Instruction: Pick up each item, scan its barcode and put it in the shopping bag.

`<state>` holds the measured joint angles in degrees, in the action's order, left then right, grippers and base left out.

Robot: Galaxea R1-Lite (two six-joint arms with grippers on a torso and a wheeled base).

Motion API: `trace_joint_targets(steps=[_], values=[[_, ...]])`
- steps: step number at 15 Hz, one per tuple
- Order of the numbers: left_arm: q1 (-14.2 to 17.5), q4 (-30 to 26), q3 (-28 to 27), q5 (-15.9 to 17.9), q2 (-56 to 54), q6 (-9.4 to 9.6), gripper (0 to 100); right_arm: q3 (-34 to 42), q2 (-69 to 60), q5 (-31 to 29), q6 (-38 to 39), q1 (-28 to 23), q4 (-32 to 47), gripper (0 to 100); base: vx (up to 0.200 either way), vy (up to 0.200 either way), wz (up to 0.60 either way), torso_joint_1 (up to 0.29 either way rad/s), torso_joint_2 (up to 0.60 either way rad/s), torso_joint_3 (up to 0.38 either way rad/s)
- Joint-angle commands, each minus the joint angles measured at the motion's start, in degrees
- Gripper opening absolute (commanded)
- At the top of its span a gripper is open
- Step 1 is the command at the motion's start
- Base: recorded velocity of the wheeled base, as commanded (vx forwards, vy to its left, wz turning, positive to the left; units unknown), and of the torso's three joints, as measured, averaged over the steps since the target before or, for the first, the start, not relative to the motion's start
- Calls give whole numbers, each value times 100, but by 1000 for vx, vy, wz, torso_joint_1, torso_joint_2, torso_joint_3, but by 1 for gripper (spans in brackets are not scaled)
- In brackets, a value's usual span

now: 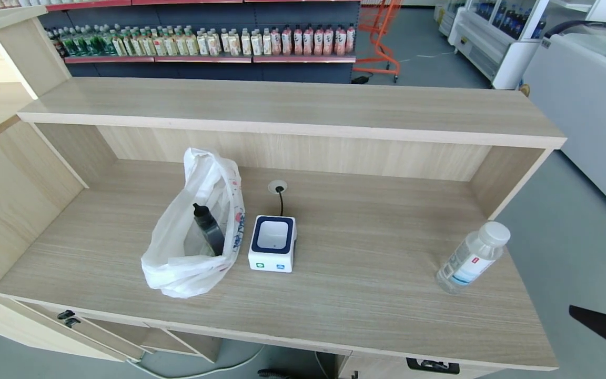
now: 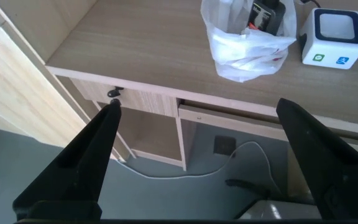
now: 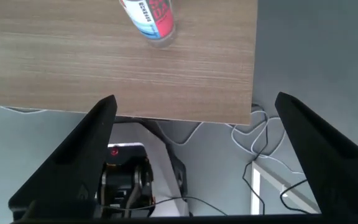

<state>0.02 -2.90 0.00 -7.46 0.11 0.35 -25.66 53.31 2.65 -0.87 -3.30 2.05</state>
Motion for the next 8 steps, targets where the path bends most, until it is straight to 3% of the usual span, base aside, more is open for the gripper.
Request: trace_joint_targets(steps=[1,5,6,8], values=[[-2,0,0,-1,-2,0,100,9,83,-265,-1,14,85,100,0,0,0,0,0,0],[-2,0,0,-1,-2,0,100,255,619,-1565,34,14,41,100,0,0,0,0,0,0],[-2,0,0,-1,-2,0,100,255,725,-1583,43,14,-3,100,0,0,0,0,0,0],[-2,0,0,-1,-2,0,100,360,1173,-1504,87,199,-811,100,0,0,0,0,0,0]])
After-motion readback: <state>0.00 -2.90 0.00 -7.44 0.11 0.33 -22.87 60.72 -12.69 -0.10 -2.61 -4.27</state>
